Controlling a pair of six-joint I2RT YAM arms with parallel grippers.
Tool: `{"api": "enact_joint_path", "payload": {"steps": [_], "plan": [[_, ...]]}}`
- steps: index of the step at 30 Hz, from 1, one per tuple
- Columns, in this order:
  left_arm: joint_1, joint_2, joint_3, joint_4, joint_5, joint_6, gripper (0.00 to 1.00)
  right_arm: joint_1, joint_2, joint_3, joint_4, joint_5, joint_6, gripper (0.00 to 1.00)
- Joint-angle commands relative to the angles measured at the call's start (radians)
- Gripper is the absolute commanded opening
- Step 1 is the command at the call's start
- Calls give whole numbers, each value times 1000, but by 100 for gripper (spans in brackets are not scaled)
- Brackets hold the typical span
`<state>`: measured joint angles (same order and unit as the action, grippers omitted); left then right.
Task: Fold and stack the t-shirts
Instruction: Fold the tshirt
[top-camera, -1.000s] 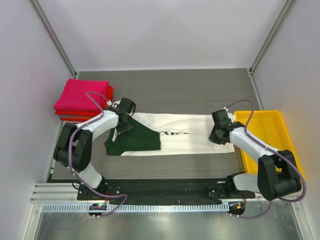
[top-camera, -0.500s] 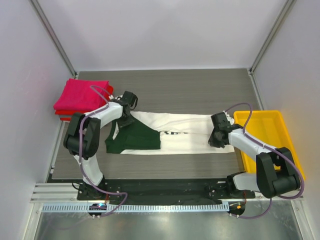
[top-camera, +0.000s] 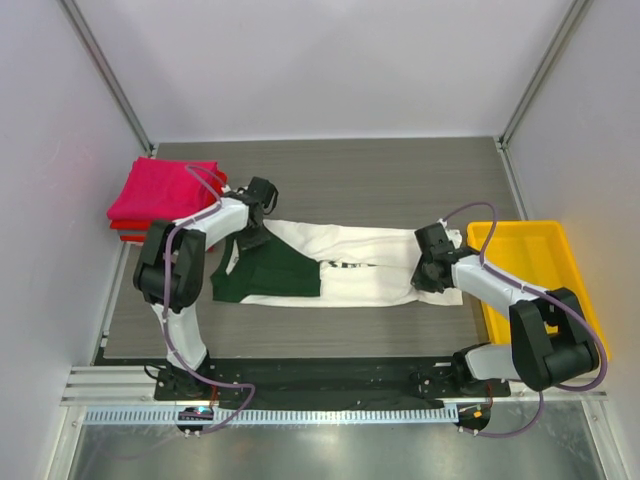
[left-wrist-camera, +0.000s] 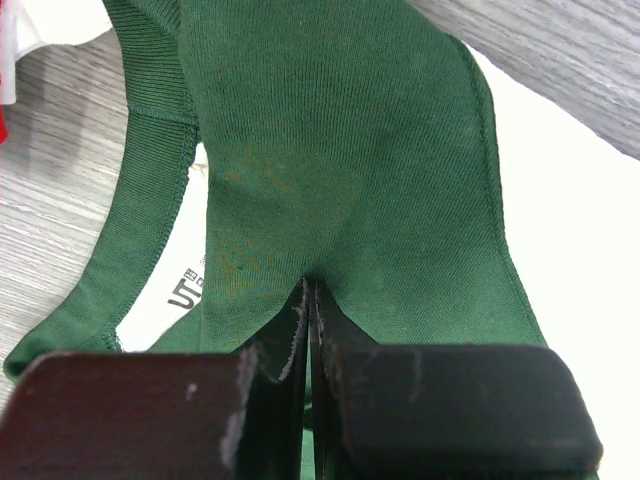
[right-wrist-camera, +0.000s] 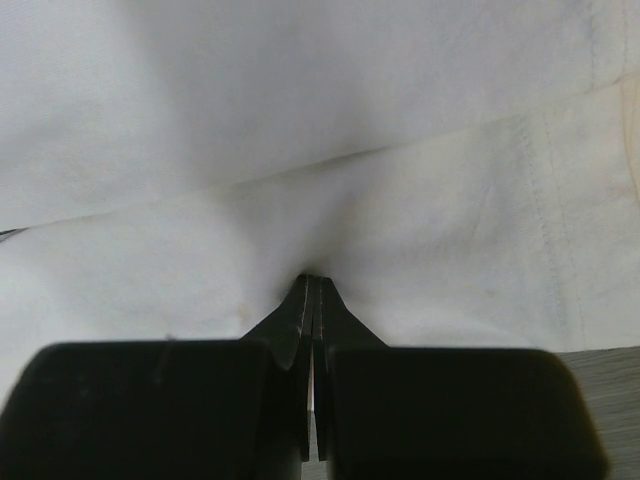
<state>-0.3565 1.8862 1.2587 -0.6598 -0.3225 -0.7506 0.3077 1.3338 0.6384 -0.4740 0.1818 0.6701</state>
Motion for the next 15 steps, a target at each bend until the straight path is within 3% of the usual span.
{"api": "enact_joint_path", "payload": {"steps": [1,10,15], "plan": [[7,62,28,31,22,5,0,30,38,-40,-14,-21,35,1],[5,249,258,-29,82,34,0,197,50,-51,-9,-5,129,1],[-28,445,551,-128,145,57,0,338,123,-16,47,-5,198,1]]}}
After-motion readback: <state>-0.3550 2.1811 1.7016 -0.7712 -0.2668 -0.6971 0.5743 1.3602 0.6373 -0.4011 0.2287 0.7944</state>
